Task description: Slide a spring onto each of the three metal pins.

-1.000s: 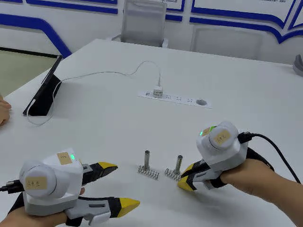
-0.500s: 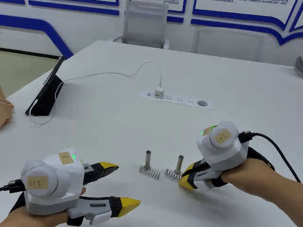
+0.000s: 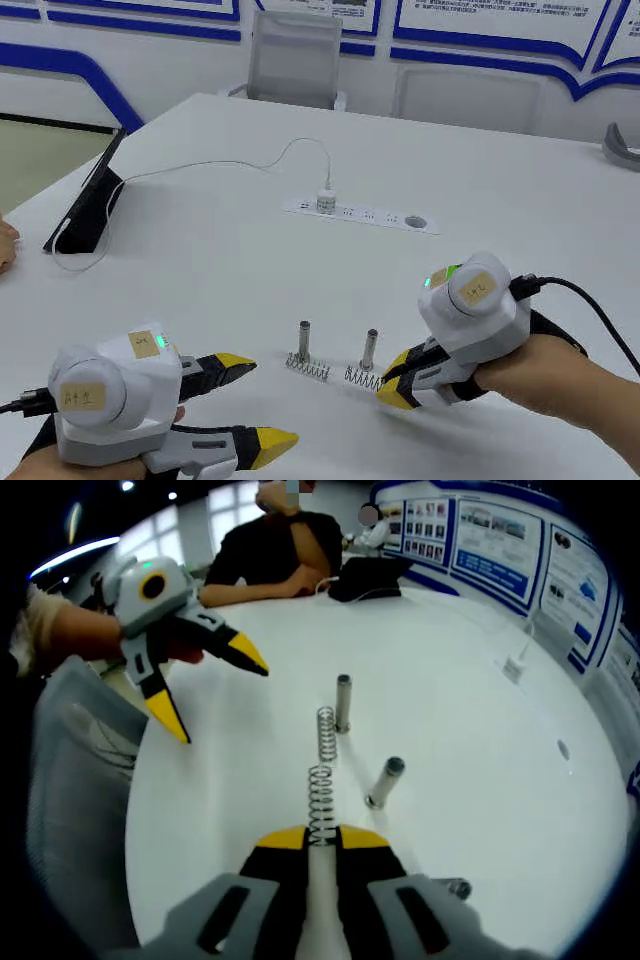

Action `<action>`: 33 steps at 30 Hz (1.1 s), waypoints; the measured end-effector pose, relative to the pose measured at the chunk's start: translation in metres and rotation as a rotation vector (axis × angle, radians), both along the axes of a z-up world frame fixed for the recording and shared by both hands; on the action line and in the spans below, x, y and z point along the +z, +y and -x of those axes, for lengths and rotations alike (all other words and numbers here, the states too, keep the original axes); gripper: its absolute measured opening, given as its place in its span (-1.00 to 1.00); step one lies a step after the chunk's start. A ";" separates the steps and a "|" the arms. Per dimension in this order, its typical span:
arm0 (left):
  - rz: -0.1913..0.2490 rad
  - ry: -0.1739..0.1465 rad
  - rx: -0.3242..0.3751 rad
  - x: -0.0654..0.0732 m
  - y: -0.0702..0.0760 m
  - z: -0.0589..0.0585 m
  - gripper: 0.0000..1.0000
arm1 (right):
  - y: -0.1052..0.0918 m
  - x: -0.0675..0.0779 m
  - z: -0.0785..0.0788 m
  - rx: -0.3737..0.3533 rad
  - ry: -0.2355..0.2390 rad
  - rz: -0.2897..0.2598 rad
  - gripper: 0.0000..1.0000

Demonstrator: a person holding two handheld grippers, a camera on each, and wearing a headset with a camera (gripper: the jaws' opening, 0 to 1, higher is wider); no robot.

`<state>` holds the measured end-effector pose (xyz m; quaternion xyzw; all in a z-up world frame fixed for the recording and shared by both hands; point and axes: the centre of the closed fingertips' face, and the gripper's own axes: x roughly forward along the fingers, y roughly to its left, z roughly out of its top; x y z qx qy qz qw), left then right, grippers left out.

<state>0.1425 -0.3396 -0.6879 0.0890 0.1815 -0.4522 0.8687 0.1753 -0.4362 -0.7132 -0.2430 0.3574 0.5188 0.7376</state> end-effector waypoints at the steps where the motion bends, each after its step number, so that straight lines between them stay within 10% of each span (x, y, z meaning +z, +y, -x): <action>1: 0.000 -0.001 -0.006 0.001 -0.002 0.000 0.10 | 0.000 0.003 0.002 0.006 0.000 -0.004 -0.77; 33: -0.031 -0.067 -0.155 0.012 -0.038 0.012 -0.19 | 0.031 0.033 0.043 0.247 -0.035 0.037 -0.77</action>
